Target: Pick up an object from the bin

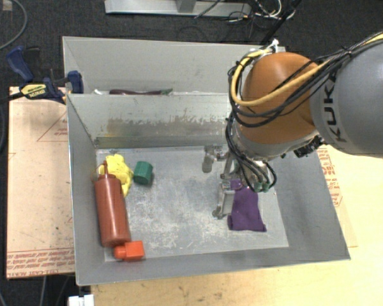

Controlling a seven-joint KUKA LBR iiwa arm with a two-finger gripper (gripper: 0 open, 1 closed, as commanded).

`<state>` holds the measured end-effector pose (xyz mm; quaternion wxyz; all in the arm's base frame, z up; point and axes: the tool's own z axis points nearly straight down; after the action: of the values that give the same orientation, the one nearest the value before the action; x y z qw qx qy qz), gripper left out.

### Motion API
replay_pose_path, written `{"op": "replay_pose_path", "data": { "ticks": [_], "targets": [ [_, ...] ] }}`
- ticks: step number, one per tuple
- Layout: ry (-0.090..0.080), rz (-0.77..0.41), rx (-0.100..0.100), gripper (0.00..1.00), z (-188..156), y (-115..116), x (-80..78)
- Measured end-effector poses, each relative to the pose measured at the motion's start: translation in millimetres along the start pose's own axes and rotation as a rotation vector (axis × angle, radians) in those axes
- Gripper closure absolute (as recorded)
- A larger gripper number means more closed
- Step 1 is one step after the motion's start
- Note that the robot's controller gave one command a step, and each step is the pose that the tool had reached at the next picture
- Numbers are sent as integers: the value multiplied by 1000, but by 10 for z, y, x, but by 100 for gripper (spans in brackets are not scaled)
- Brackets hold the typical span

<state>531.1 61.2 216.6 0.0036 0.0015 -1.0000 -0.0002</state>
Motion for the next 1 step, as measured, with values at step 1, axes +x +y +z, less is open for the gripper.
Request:
{"op": "replay_pose_path", "data": {
  "ticks": [1],
  "targets": [
    [-7, 2, -1, 0, -45, -3, -12]
  ]
}}
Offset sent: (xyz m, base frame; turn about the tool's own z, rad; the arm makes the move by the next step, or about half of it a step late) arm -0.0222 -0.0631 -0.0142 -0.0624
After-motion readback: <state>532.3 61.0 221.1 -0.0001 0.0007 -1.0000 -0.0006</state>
